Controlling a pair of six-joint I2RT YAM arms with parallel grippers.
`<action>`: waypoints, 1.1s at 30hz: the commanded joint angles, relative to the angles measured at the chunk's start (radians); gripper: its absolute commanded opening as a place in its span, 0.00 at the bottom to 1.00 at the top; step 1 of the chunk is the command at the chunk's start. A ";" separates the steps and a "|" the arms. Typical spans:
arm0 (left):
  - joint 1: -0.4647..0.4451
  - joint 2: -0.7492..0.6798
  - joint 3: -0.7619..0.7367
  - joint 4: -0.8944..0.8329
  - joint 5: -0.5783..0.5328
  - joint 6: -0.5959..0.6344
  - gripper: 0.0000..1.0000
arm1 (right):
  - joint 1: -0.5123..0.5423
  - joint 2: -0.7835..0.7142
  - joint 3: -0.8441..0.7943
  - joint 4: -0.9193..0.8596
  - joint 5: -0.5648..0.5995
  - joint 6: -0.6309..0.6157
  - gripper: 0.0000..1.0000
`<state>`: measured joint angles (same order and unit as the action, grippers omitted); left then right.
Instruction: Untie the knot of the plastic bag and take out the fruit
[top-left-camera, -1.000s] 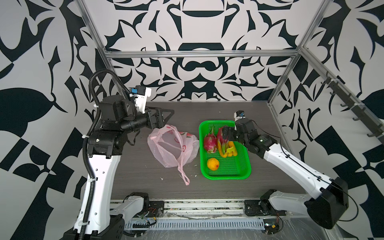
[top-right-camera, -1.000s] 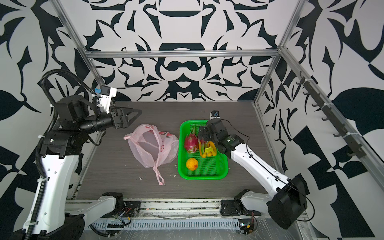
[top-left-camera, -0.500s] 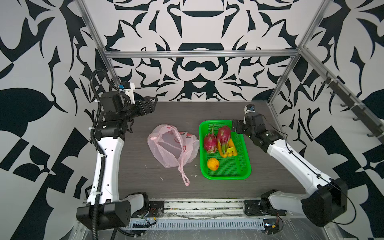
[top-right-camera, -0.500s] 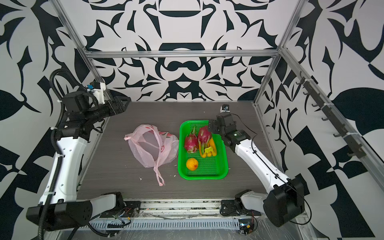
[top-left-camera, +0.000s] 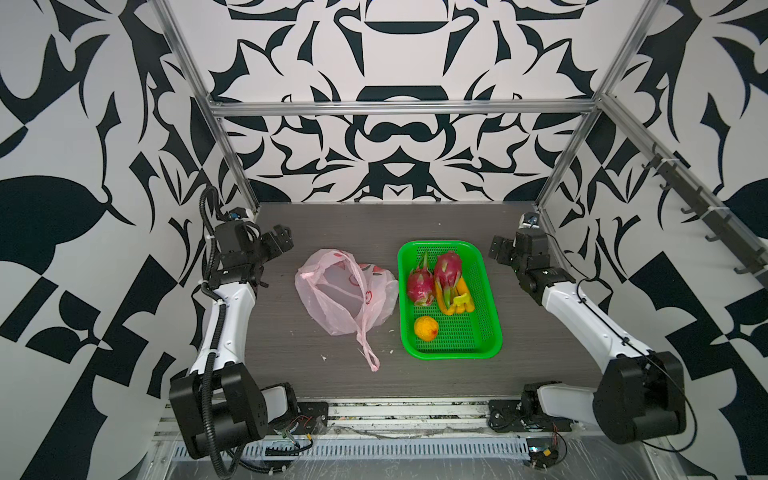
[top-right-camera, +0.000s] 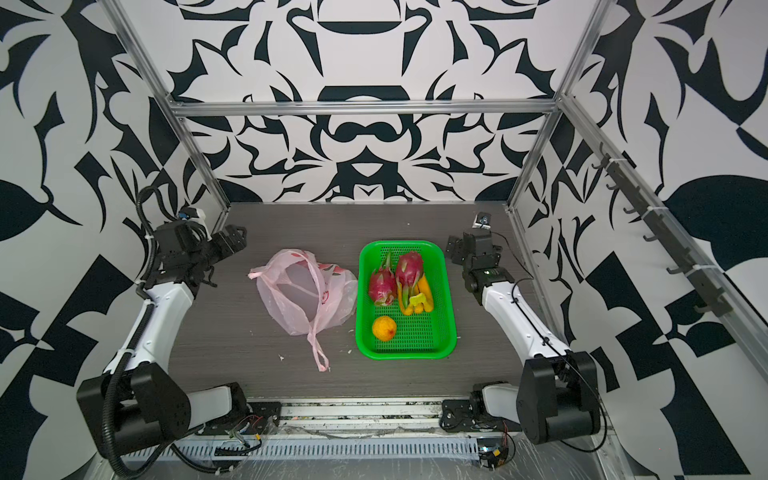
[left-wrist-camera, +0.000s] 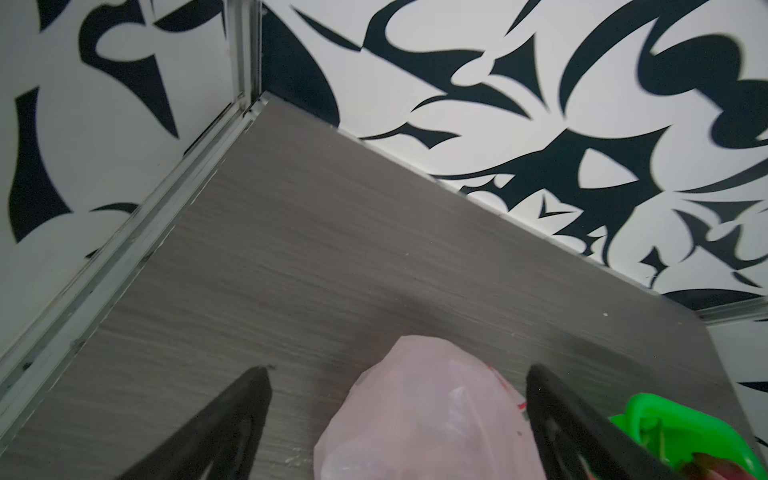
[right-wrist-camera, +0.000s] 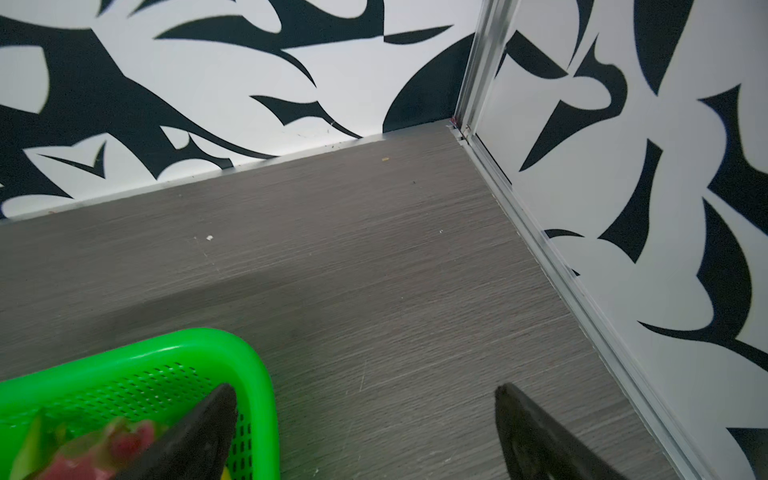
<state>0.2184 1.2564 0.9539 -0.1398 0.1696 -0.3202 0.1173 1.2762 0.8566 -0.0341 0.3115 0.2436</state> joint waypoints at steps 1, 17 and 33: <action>0.001 0.010 -0.055 0.118 -0.085 0.024 0.99 | -0.013 0.000 -0.036 0.151 0.044 -0.037 0.99; 0.001 0.032 -0.363 0.450 -0.078 0.076 0.99 | -0.034 0.043 -0.263 0.376 0.061 -0.049 0.99; -0.051 -0.029 -0.652 0.869 -0.126 0.092 0.99 | -0.034 0.017 -0.464 0.675 0.043 -0.176 0.99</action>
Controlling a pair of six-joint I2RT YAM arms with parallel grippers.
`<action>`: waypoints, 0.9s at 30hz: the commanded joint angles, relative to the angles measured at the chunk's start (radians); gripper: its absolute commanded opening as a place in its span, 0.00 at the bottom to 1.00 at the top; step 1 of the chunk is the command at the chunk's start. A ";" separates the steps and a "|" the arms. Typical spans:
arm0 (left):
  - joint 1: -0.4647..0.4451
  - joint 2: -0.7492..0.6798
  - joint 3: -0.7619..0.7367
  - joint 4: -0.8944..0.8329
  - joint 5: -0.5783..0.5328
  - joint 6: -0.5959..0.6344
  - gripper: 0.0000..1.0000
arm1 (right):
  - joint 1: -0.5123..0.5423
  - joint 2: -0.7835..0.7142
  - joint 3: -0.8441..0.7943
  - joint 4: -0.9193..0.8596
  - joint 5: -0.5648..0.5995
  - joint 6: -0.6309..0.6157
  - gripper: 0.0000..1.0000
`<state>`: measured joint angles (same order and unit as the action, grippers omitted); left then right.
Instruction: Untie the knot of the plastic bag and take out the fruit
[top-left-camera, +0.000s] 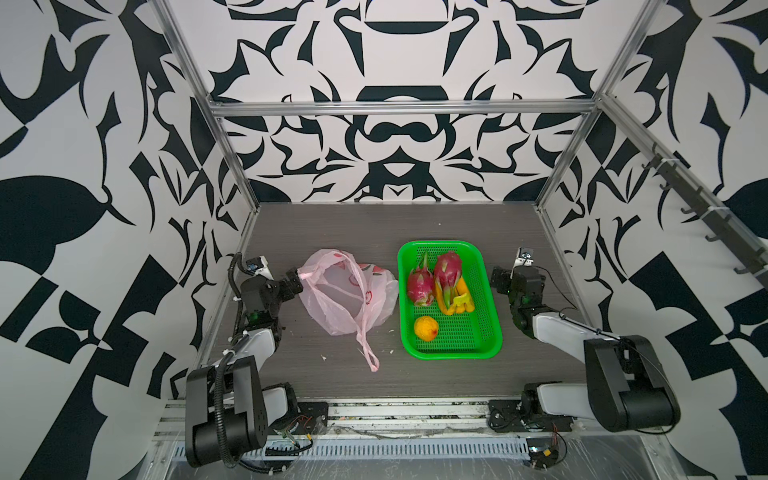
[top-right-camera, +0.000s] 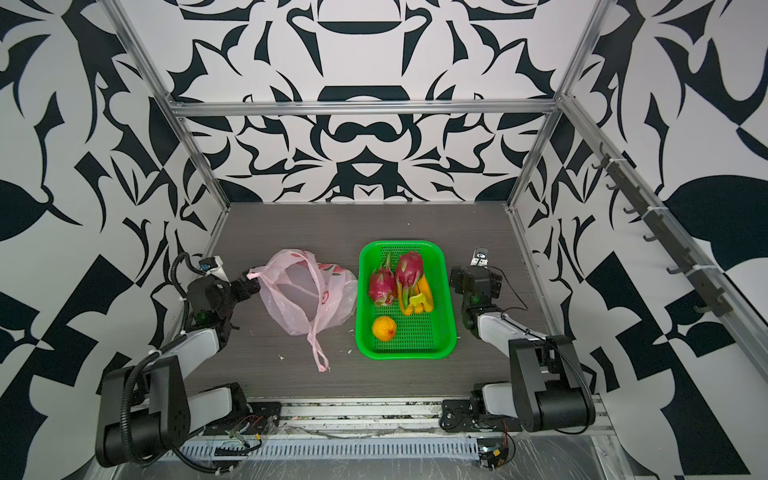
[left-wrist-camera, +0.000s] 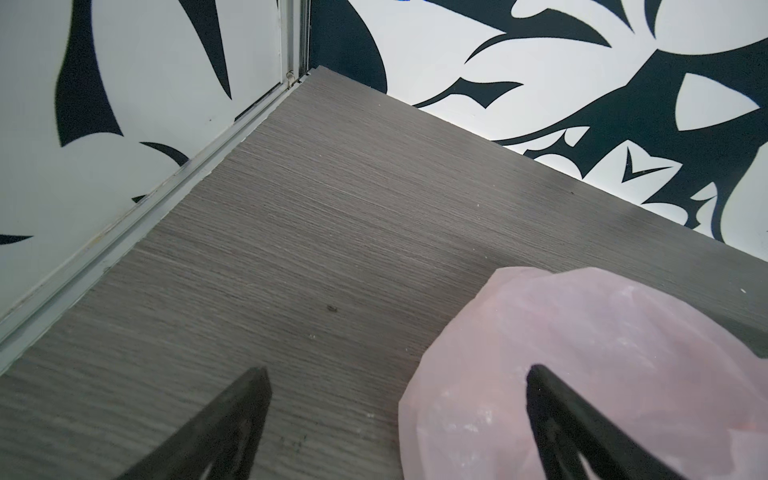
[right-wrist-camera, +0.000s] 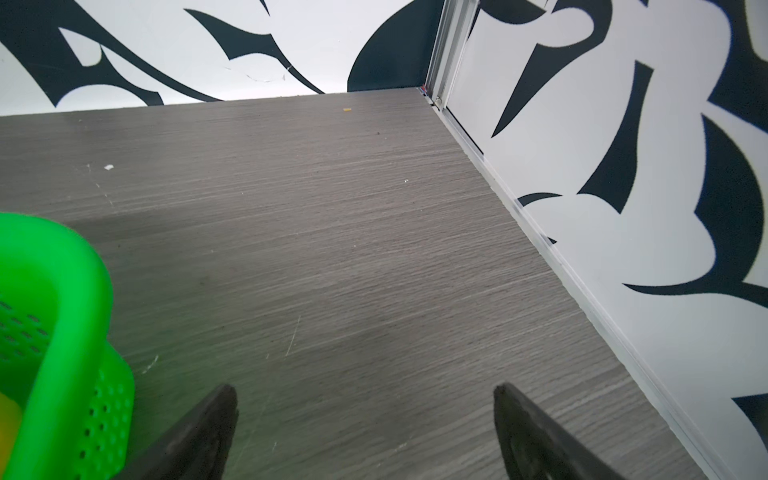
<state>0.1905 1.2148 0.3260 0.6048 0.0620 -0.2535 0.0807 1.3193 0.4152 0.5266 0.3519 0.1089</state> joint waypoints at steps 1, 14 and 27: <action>-0.042 0.019 -0.033 0.158 -0.032 0.048 0.99 | 0.002 -0.024 -0.031 0.132 0.001 -0.047 0.99; -0.127 0.249 -0.082 0.456 -0.057 0.123 0.99 | 0.002 0.085 -0.106 0.341 -0.032 -0.055 0.97; -0.139 0.357 -0.090 0.588 -0.045 0.143 0.99 | 0.003 0.225 -0.155 0.553 -0.055 -0.063 0.97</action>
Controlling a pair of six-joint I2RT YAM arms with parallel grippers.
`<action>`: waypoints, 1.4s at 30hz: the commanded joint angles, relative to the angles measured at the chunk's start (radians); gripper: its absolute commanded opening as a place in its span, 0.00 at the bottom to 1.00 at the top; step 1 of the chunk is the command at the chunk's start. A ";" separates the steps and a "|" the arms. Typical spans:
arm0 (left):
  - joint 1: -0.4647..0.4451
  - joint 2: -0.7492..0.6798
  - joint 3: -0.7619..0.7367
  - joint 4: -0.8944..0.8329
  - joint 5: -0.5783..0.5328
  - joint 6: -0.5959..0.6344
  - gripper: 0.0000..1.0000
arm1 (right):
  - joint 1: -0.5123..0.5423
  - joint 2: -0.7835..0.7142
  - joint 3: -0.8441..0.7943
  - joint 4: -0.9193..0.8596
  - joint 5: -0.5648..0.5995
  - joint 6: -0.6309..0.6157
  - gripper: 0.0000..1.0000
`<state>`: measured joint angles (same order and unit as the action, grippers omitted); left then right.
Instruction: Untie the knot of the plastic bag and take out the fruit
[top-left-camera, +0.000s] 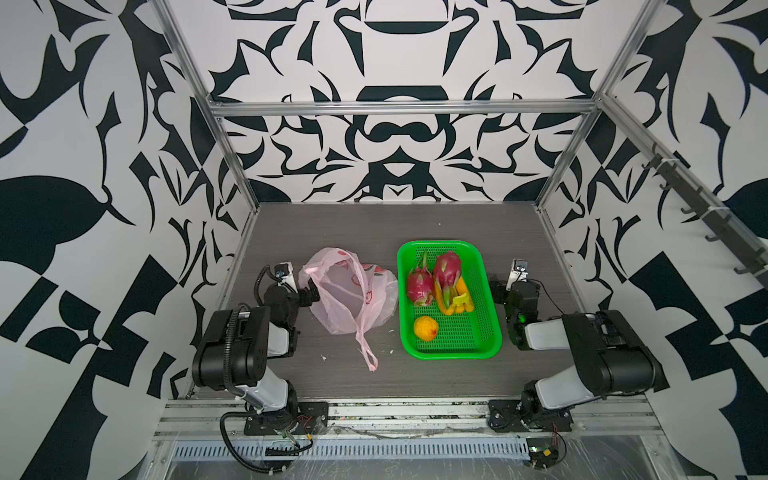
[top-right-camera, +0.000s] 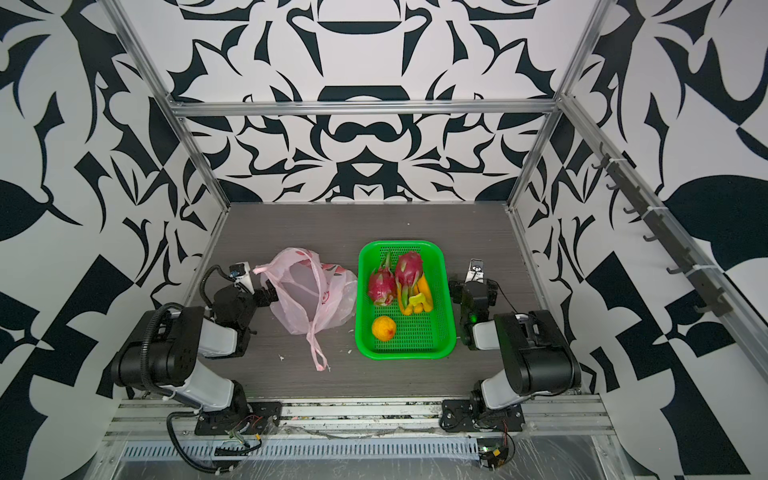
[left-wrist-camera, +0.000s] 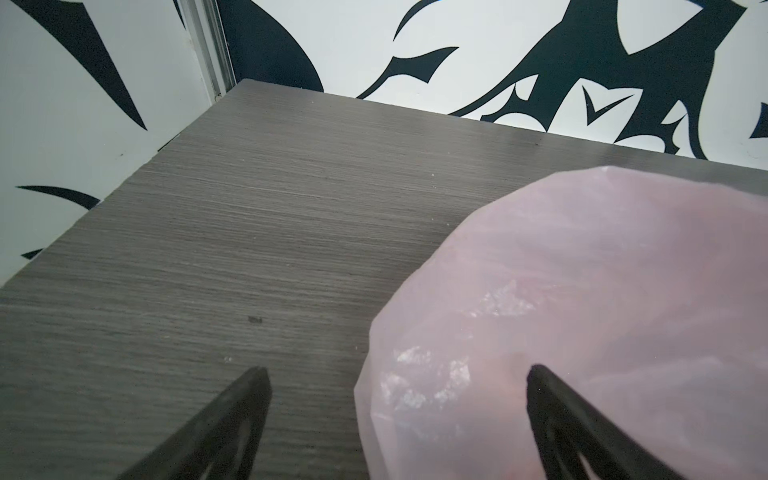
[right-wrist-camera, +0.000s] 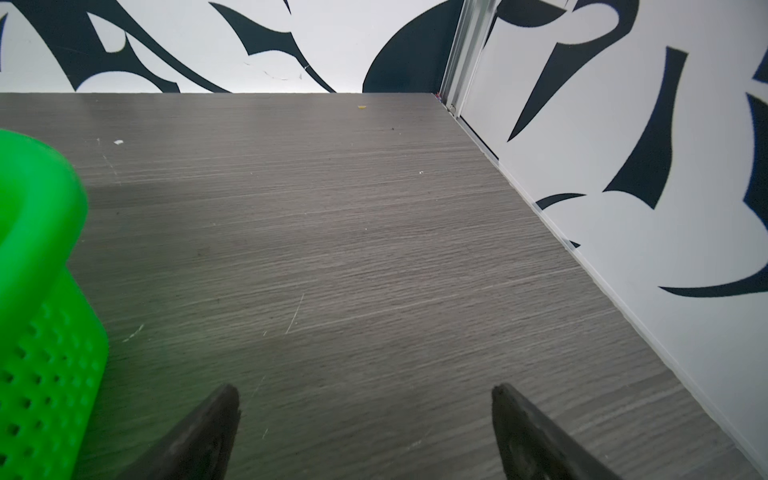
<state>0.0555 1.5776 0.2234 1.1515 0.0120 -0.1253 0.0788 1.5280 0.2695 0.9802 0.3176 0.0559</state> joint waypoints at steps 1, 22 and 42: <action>-0.004 -0.007 0.014 0.039 0.005 0.015 0.99 | 0.004 0.026 -0.009 0.112 -0.020 -0.011 0.97; -0.017 -0.016 0.119 -0.174 0.028 0.038 0.99 | 0.006 0.025 0.066 -0.035 -0.038 -0.011 0.99; -0.019 -0.018 0.118 -0.174 0.028 0.038 0.99 | 0.006 0.027 0.075 -0.046 -0.087 -0.027 0.99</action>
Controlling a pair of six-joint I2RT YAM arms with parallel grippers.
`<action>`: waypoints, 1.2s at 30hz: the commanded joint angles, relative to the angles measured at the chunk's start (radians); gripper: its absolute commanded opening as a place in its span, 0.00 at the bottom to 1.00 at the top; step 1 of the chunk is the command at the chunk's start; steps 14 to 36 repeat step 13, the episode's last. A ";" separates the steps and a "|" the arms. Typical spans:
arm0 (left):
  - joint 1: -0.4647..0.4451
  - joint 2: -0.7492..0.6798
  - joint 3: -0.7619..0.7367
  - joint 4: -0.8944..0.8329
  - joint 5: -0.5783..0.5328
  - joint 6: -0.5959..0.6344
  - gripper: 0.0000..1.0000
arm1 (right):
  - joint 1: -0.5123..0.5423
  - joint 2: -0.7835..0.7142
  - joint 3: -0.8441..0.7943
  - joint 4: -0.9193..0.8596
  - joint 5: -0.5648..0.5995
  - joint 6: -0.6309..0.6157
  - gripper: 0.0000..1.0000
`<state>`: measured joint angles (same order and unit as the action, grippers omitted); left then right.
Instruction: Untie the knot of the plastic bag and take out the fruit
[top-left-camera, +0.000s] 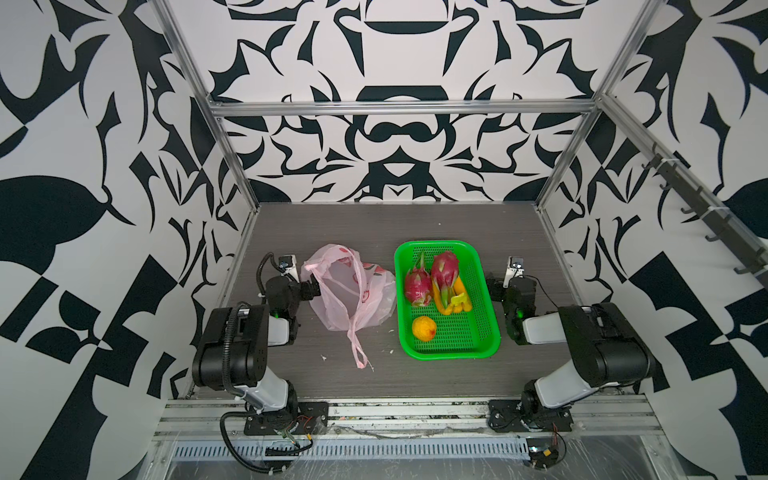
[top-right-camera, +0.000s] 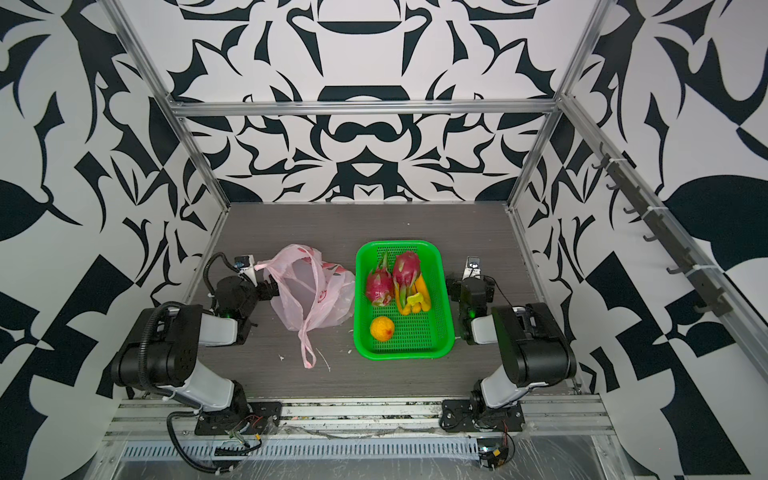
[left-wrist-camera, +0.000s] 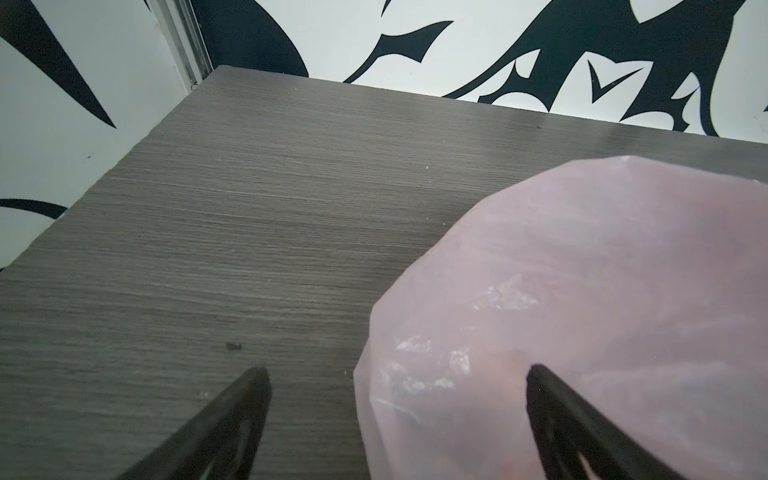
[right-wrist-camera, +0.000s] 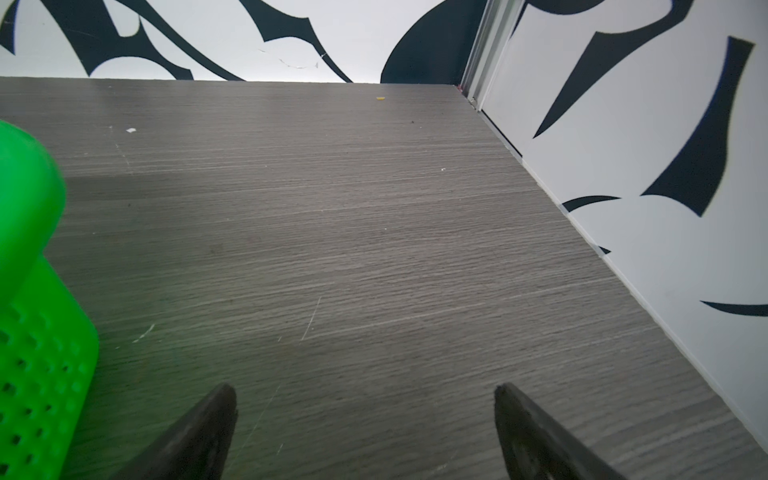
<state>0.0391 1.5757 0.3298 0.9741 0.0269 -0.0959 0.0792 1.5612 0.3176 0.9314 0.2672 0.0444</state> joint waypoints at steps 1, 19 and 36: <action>-0.002 -0.016 0.010 0.004 0.013 0.009 0.99 | 0.005 -0.006 0.028 0.003 -0.037 -0.015 0.99; -0.002 -0.016 0.012 0.004 0.011 0.010 0.99 | 0.004 -0.003 0.030 0.001 -0.054 -0.026 0.99; -0.002 -0.016 0.012 0.004 0.011 0.010 0.99 | 0.004 -0.003 0.030 0.001 -0.054 -0.026 0.99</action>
